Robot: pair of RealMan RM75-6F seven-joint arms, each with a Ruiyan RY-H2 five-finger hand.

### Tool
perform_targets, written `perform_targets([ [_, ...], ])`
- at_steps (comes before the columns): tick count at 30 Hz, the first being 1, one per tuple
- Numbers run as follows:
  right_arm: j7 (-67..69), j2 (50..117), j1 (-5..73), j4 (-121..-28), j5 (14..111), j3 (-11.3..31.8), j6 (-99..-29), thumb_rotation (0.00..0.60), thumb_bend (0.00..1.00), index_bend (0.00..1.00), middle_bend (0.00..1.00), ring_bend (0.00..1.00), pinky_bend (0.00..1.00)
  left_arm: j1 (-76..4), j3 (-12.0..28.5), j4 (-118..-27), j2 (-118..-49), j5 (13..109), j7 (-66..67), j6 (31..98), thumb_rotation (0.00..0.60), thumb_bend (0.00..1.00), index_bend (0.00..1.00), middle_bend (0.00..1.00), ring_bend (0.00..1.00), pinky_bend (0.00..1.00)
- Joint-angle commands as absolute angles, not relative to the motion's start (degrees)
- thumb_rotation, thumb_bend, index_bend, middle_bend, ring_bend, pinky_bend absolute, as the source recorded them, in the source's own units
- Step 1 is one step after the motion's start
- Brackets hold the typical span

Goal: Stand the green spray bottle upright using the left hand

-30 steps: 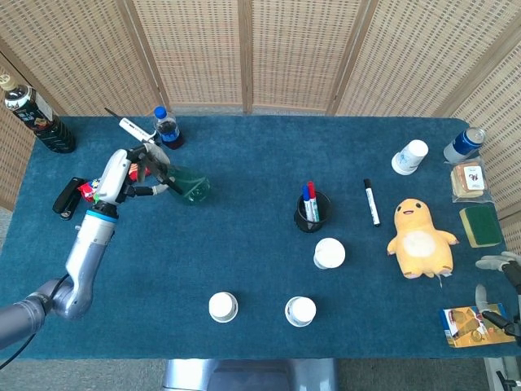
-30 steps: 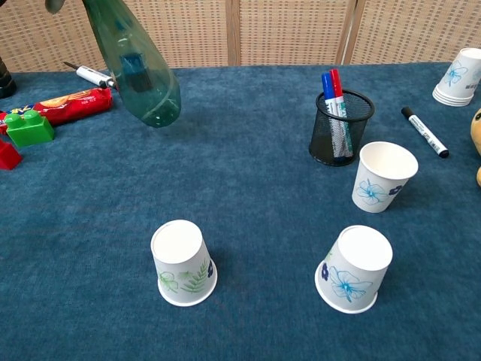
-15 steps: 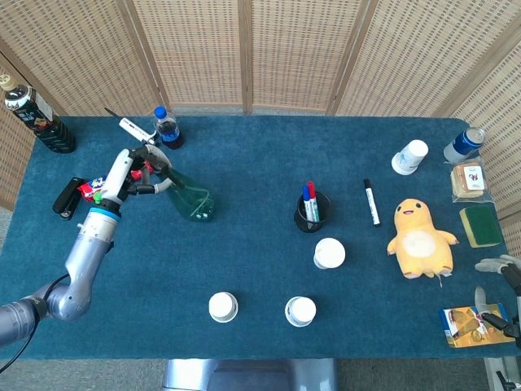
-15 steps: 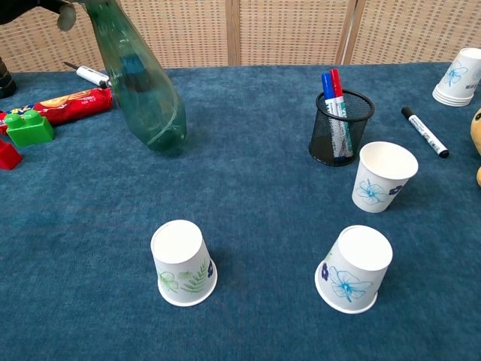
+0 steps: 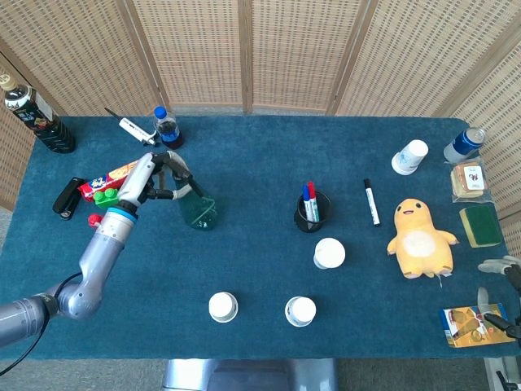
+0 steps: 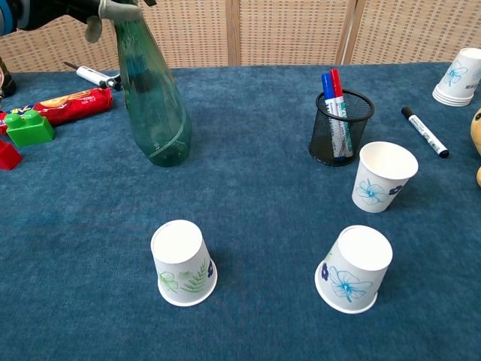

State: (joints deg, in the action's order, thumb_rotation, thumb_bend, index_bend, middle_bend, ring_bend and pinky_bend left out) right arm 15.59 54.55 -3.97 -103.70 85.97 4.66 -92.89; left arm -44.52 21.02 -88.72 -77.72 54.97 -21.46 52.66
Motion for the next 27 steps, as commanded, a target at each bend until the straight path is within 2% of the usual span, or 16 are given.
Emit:
perform_targets([
  [1,15.84,54.43,-4.14,-103.62,86.03,4.66,-93.17,0.6,0.5,0.37,0.36,0.2,0.3,-44.47,20.82,-88.79,-77.94,55.3,-21.14,52.2,0.6,0.34,0.69,0.59,0.53,0.73],
  [8,16.19,54.33,-4.35,-103.48,86.28,4.64,-93.54,0.6,0.5,0.37,0.36,0.2,0.3,-43.86,20.52,-89.01,-77.57,58.06,-21.23,51.94,0.6,0.34,0.58,0.51,0.46,0.67],
  [14,16.35,54.25,-4.4,-103.48,86.37,4.7,-93.71,0.6,0.5,0.37,0.36,0.2,0.3,-43.17,20.36,-89.17,-77.22,60.41,-22.3,52.07,0.6,0.34,0.44,0.39,0.32,0.53],
  [17,16.4,54.18,-4.44,-103.53,86.42,4.71,-93.77,0.6,0.5,0.37,0.36,0.2,0.3,-42.87,20.19,-89.16,-77.11,61.86,-22.94,52.15,0.6,0.34,0.36,0.3,0.22,0.46],
  [22,16.43,54.07,-4.48,-103.63,86.5,4.75,-93.89,0.6,0.5,0.37,0.36,0.2,0.3,-42.49,20.24,-88.81,-77.4,63.35,-23.81,52.87,0.6,0.34,0.26,0.17,0.09,0.25],
  [27,16.37,54.06,-4.47,-103.71,86.48,4.8,-93.91,0.6,0.5,0.37,0.36,0.2,0.3,-42.06,20.3,-88.57,-77.5,64.98,-24.48,53.94,0.6,0.34,0.19,0.1,0.03,0.22],
])
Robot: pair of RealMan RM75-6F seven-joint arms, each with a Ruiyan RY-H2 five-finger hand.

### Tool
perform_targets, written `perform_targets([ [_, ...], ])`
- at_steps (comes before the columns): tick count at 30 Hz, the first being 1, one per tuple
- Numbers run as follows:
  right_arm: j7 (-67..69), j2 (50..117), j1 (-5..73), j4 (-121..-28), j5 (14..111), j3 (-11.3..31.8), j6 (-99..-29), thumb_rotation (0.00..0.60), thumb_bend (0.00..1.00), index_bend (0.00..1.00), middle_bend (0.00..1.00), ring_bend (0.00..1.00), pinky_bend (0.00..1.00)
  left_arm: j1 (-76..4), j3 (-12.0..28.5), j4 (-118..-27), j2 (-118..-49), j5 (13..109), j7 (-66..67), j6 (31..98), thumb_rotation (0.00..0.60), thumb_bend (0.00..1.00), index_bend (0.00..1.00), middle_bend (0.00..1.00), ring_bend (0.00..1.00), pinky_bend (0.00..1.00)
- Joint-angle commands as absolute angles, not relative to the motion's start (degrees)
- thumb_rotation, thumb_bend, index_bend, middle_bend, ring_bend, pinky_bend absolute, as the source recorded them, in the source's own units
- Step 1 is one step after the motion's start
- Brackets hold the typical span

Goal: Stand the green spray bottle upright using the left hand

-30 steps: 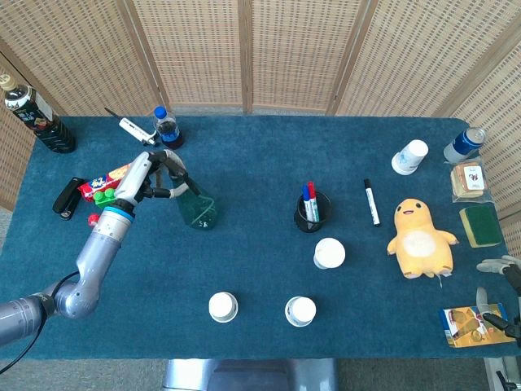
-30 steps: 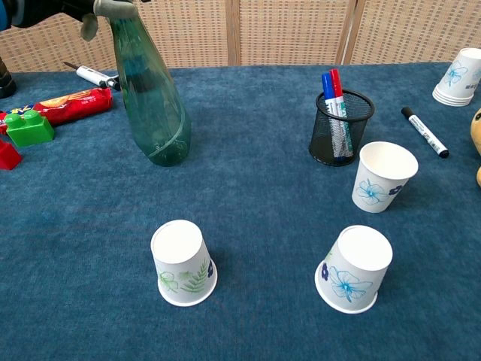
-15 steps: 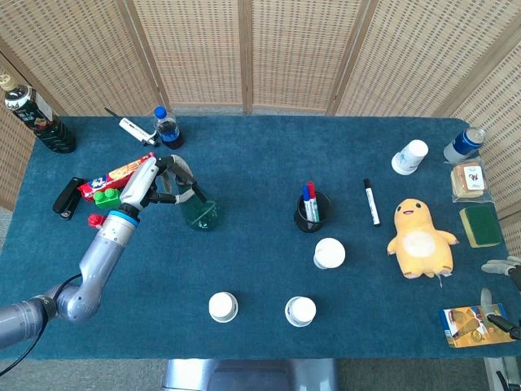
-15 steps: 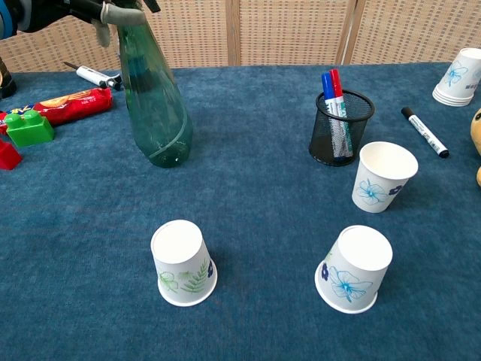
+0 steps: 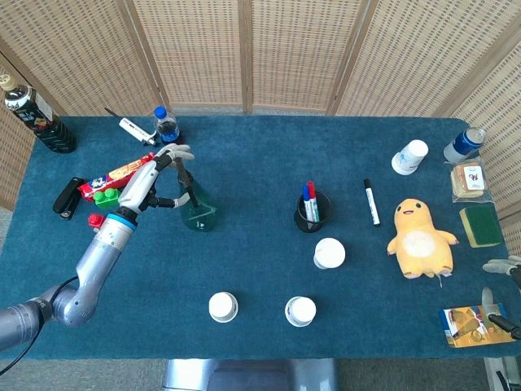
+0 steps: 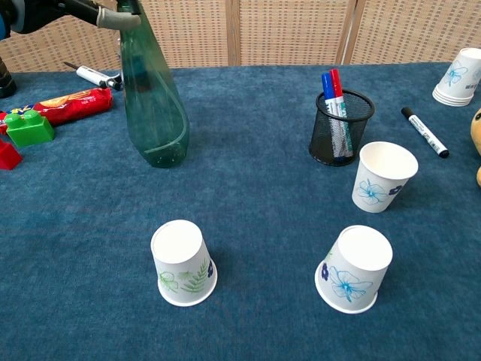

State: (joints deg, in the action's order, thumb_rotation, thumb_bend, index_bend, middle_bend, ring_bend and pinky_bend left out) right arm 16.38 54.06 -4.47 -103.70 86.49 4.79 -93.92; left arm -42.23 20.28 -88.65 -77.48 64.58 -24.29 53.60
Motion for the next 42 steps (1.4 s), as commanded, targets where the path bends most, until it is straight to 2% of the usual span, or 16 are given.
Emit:
perform_targets([
  [1,16.4,54.04,-4.46,-103.74,86.5,4.83,-93.94,0.6,0.5,0.37,0.36,0.2,0.3,-41.9,20.34,-88.53,-77.54,65.47,-24.56,54.48,0.6,0.34,0.18,0.09,0.02,0.22],
  [5,16.5,53.97,-4.4,-103.78,86.56,4.87,-93.91,0.6,0.5,0.37,0.36,0.2,0.3,-41.34,20.17,-88.66,-77.41,66.7,-24.77,55.65,0.6,0.34,0.13,0.04,0.0,0.17],
  [8,16.62,53.9,-4.38,-103.82,86.59,4.92,-93.93,0.6,0.5,0.37,0.36,0.2,0.3,-40.78,19.99,-89.19,-76.94,67.11,-25.19,56.02,0.6,0.34,0.08,0.01,0.0,0.08],
  [13,16.51,53.79,-4.2,-103.97,86.68,4.96,-93.73,0.6,0.5,0.37,0.36,0.2,0.3,-39.62,19.51,-90.28,-75.58,67.58,-26.08,56.28,0.6,0.34,0.0,0.0,0.0,0.04],
  [16,16.29,53.59,-4.01,-104.19,86.75,5.1,-93.64,0.6,0.5,0.37,0.36,0.2,0.3,-38.42,19.24,-91.51,-73.78,67.79,-26.83,56.57,0.6,0.34,0.0,0.0,0.0,0.0],
  [26,14.71,52.7,-2.92,-105.49,86.47,5.78,-92.63,0.6,0.5,0.37,0.36,0.2,0.3,-34.58,17.26,-95.79,-67.5,70.33,-25.8,58.67,0.6,0.34,0.0,0.0,0.0,0.0],
  [34,10.37,52.13,-1.03,-106.5,84.63,7.26,-90.85,0.6,0.5,0.37,0.36,0.2,0.28,-29.77,12.84,-102.18,-59.67,73.73,-19.37,61.53,0.6,0.34,0.0,0.0,0.0,0.0],
  [42,4.3,53.41,1.73,-106.12,81.97,8.86,-88.19,0.6,0.5,0.37,0.36,0.19,0.27,-22.26,7.25,-107.84,-52.06,76.33,-13.38,67.27,0.6,0.34,0.12,0.0,0.0,0.0],
])
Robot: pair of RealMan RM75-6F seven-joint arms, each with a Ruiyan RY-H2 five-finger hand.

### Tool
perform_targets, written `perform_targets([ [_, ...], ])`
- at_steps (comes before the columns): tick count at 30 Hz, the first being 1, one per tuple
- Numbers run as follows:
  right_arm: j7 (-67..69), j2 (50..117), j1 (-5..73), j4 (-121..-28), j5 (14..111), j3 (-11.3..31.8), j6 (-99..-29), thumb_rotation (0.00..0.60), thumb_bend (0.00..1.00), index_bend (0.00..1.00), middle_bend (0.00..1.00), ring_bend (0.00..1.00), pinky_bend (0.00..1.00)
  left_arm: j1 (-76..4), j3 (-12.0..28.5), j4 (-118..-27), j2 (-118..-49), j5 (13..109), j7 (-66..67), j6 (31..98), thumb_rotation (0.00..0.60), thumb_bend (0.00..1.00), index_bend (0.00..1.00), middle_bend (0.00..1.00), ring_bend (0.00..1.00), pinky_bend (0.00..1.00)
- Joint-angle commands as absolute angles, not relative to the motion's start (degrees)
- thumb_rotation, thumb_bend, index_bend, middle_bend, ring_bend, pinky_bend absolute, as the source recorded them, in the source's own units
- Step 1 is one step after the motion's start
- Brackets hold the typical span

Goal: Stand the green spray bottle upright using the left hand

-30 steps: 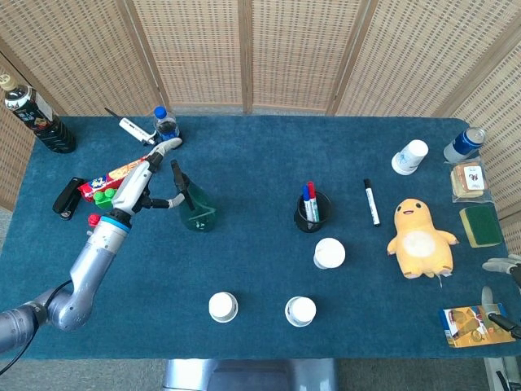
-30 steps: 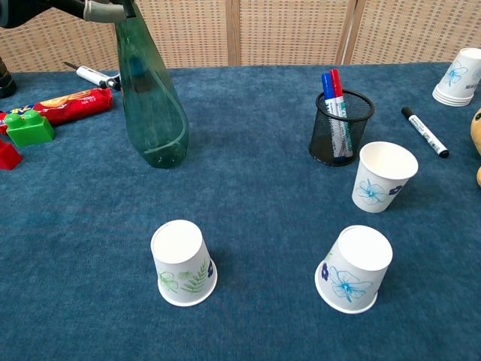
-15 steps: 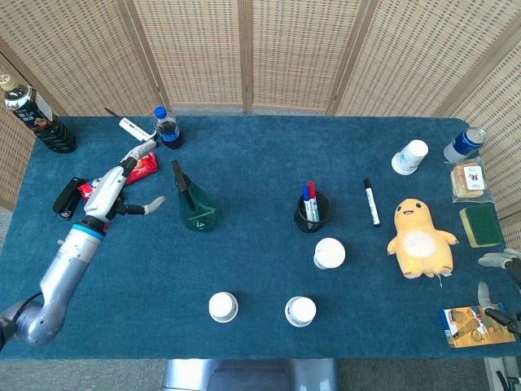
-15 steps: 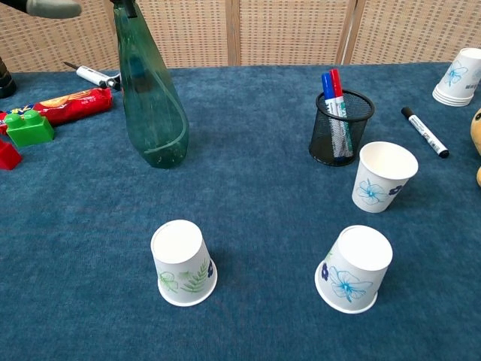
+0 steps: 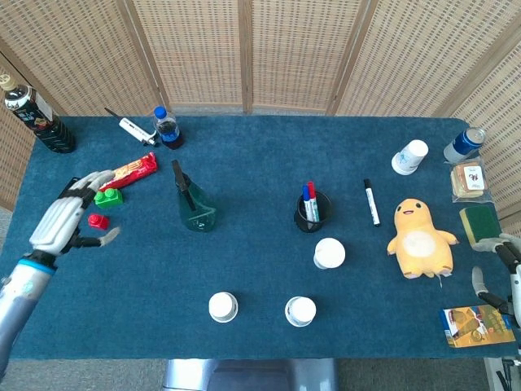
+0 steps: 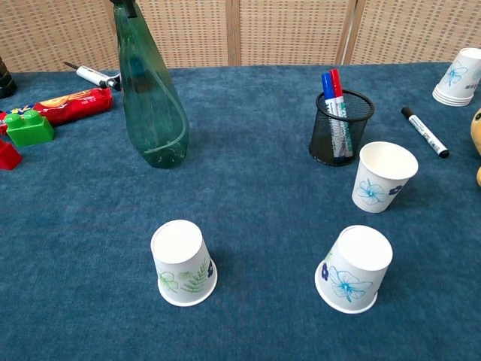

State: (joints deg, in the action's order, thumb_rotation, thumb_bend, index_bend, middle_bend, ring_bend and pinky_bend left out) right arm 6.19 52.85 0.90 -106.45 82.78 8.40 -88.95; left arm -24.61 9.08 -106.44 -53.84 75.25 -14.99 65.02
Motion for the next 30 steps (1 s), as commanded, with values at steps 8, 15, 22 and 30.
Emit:
perform_targets([
  [8,-3.36,55.03,3.85,-103.74,82.02,8.98,-86.71,0.6,0.5,0.38,0.36,0.15,0.2,-11.79,1.54,-109.5,-50.18,81.11,-7.82,79.71,0.6,0.34,0.21,0.05,0.0,0.0],
  [15,-4.5,55.87,5.2,-103.17,81.97,8.4,-84.36,0.6,0.5,0.38,0.35,0.13,0.19,-5.32,-2.55,-108.94,-50.09,84.09,-4.71,85.63,0.6,0.34,0.23,0.07,0.0,0.0],
  [22,-3.72,56.06,6.17,-103.38,82.42,7.53,-82.24,0.6,0.5,0.35,0.32,0.11,0.17,-0.95,-5.06,-107.69,-51.97,87.23,-3.36,89.32,0.6,0.34,0.26,0.12,0.0,0.02],
  [30,-2.71,55.81,6.6,-103.43,82.65,7.07,-81.48,0.6,0.5,0.34,0.31,0.1,0.17,-0.88,-4.66,-108.38,-52.14,87.76,-3.01,88.25,0.6,0.34,0.28,0.13,0.0,0.02],
])
